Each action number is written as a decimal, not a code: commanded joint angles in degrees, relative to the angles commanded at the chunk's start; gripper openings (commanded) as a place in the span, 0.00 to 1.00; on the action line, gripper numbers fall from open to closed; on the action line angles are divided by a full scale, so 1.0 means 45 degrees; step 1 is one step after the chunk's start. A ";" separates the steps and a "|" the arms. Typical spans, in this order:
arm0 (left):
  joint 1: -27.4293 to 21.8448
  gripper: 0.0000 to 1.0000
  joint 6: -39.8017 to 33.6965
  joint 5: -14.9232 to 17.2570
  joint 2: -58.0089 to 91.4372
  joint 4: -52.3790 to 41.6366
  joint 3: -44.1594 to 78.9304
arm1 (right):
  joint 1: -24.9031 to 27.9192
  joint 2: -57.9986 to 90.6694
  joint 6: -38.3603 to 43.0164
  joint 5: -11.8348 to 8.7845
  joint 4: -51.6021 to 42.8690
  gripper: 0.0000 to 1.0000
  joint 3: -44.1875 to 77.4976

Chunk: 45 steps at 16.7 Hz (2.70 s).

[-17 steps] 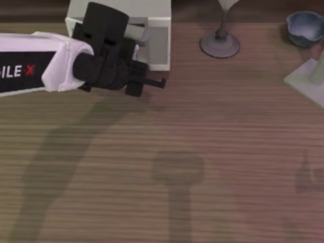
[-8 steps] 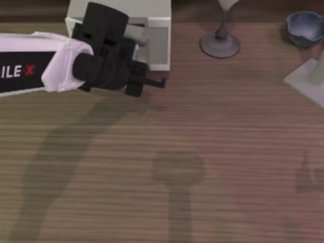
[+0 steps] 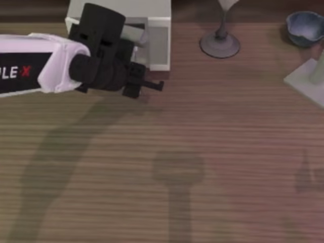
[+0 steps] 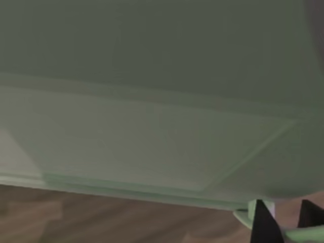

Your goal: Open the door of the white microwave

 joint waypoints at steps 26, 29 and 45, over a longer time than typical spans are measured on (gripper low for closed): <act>0.0293 0.00 0.0639 0.0476 -0.0304 0.0114 -0.0394 | 0.0000 0.0000 0.0000 0.0000 0.0000 1.00 0.0000; 0.0293 0.00 0.0639 0.0476 -0.0304 0.0114 -0.0394 | 0.0000 0.0000 0.0000 0.0000 0.0000 1.00 0.0000; 0.0728 0.00 0.1731 0.1410 -0.0740 0.0147 -0.0954 | 0.0000 0.0000 0.0000 0.0000 0.0000 1.00 0.0000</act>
